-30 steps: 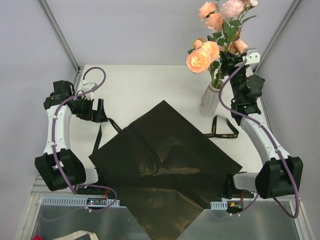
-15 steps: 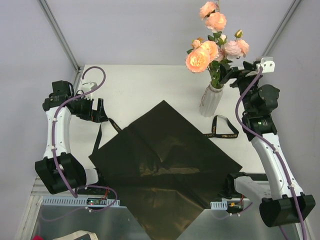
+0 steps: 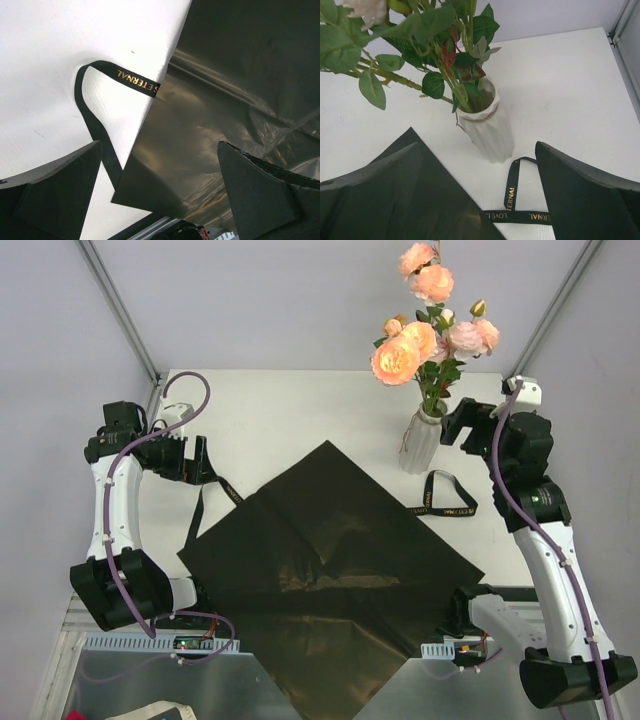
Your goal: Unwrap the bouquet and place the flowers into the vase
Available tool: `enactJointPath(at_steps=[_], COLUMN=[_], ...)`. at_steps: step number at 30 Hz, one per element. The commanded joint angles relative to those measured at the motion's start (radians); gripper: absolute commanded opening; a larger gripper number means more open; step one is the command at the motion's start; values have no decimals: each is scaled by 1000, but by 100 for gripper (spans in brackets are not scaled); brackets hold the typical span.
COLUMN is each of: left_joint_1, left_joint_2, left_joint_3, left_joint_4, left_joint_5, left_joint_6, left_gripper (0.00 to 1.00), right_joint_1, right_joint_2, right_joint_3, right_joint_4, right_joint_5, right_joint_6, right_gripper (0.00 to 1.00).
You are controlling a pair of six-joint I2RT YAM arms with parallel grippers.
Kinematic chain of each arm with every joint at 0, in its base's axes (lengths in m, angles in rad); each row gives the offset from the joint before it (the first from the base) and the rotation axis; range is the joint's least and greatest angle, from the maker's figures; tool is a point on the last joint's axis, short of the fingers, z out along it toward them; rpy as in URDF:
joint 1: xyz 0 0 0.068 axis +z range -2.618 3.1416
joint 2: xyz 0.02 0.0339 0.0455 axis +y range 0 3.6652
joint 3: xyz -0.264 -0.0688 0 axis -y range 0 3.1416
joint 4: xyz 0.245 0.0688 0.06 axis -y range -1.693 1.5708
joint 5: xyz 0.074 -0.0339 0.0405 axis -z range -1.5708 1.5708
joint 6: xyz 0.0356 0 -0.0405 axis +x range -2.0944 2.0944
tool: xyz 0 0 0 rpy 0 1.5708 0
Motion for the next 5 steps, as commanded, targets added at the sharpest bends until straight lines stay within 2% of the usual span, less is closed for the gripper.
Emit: enactJointPath(at_steps=[1, 5], left_joint_1=[10, 10], left_joint_2=[-35, -41], left_joint_3=[18, 2], left_joint_4=[4, 11], left_joint_5=[-2, -12], left_joint_6=[0, 1], left_gripper=[99, 99], right_joint_1=[-2, -1], right_joint_2=[-27, -16], right_joint_3=[20, 29], right_joint_4=[-73, -83], right_joint_5=[15, -18], right_joint_6=[40, 28], right_gripper=[97, 97])
